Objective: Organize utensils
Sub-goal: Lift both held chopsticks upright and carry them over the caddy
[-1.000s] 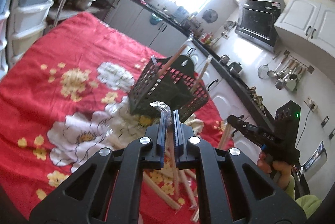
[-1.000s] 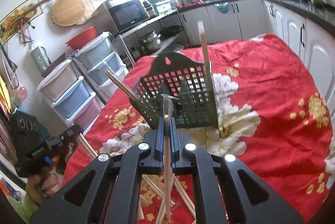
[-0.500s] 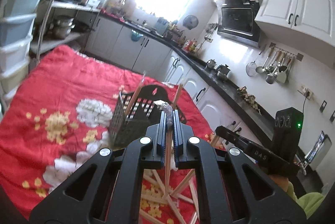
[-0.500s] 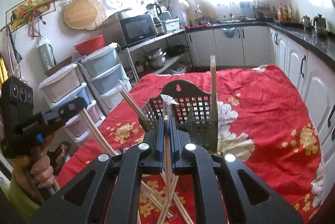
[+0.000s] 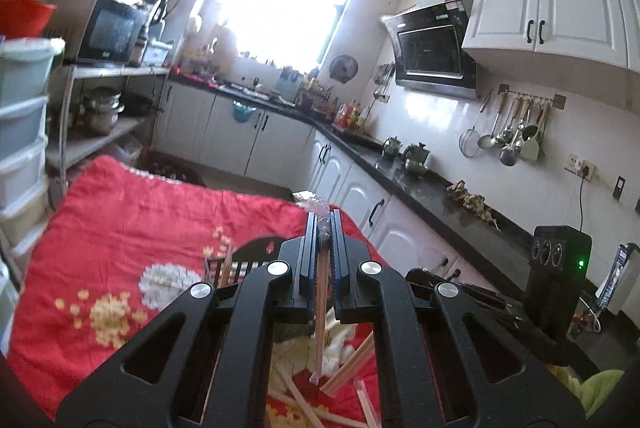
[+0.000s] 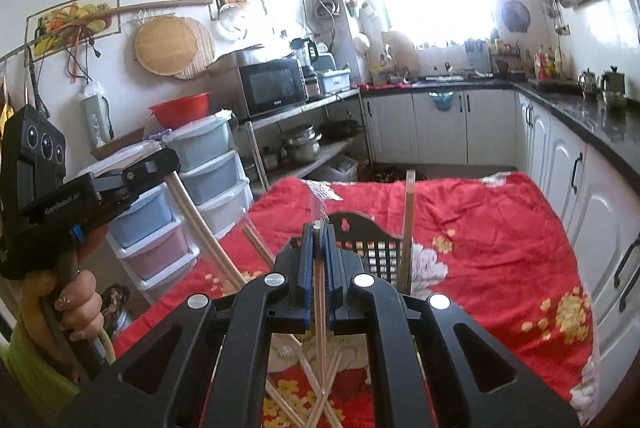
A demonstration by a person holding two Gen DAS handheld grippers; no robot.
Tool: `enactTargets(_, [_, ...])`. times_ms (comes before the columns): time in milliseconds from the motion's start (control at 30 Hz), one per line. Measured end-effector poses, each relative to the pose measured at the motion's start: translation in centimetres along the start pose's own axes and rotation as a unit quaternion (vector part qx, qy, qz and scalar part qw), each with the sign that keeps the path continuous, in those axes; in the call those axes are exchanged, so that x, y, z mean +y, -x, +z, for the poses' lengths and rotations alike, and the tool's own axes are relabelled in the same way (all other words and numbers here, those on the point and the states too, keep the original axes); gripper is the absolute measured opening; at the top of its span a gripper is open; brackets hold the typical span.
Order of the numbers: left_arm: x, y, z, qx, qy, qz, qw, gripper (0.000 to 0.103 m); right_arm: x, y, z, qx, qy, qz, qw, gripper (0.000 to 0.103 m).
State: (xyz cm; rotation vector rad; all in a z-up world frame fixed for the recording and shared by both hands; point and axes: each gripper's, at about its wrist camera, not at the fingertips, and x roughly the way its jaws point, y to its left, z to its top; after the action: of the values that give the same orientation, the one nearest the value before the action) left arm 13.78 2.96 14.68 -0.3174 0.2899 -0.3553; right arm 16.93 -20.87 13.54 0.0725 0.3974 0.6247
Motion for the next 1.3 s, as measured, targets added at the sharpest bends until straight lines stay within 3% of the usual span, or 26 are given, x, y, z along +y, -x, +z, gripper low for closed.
enactTargets(867, [-3.1, -1.1, 5.8, -0.086, -0.048, 0.029, 0.9947, 0.003, -0.7, 1.3, 7.0, -0.116, 0.041, -0.028, 0.992, 0.005])
enactTargets(1300, [-3.2, -3.7, 6.1, -0.109, -0.059, 0.062, 0.9903, 0.003, -1.5, -0.9, 8.2, -0.138, 0.046, -0.033, 0.989, 0.005])
